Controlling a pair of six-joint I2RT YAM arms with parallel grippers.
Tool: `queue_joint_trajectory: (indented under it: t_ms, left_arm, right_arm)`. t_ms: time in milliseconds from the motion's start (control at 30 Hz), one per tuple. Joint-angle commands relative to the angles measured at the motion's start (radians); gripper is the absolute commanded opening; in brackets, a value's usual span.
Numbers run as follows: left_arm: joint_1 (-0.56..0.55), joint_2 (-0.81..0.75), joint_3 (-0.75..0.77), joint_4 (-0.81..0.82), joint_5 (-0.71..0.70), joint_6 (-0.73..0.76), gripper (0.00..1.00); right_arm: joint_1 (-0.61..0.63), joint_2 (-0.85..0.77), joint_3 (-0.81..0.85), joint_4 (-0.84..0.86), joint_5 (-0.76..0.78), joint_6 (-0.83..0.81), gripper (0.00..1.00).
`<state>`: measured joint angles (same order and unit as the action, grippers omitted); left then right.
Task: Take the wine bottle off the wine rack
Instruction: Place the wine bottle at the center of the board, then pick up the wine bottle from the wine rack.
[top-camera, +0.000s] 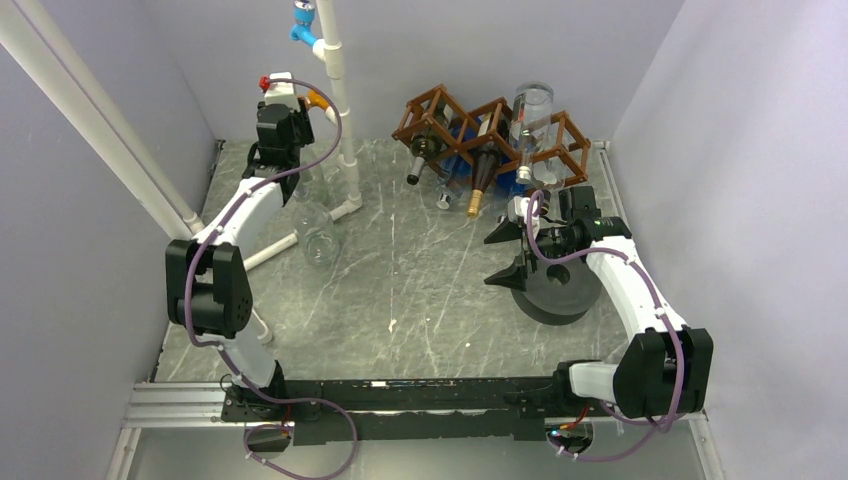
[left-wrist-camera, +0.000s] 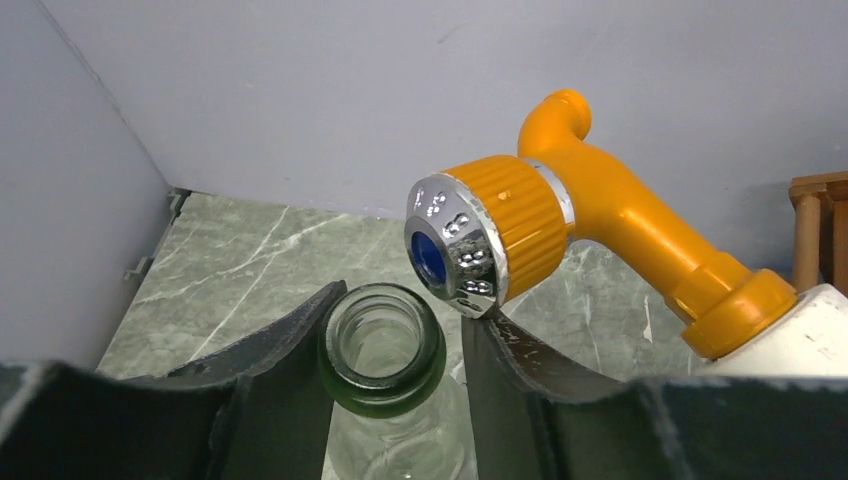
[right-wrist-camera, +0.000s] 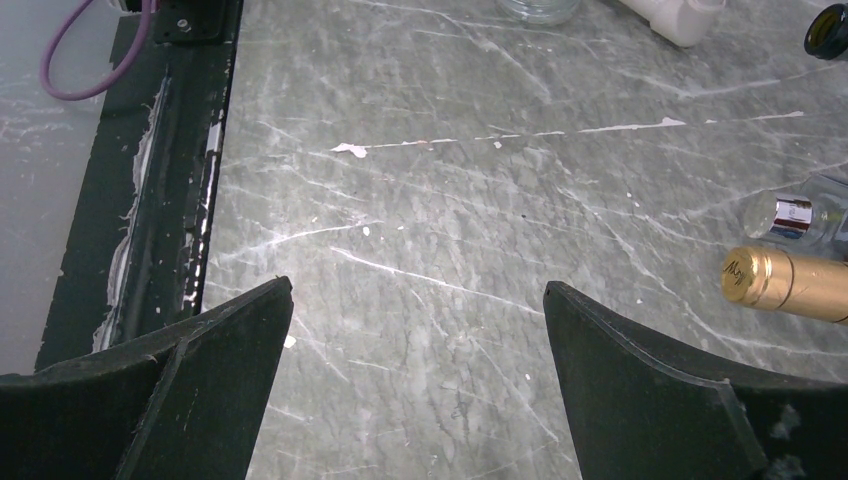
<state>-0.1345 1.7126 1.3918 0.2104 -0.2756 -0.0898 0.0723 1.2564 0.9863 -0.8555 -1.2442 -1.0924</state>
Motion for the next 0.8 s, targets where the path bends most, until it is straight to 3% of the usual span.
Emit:
queue_joint_trajectory:
  t_ms: [0,233,767]
  left_arm:
    - [-0.002,-0.063,0.058,0.195,0.001,0.001,0.55]
    - [-0.002,-0.093,0.052,0.185,-0.008,0.003,0.69]
    - [-0.002,-0.211,0.026,0.145,0.033,-0.059,0.81]
  right_arm:
    - [-0.005,-0.002,0.0,0.007,-0.057,-0.03,1.0]
    - [-0.005,-0.002,0.002,0.004,-0.059,-0.032,1.0]
    - [-0.006,-0.007,0.004,-0.007,-0.061,-0.042,1.0]
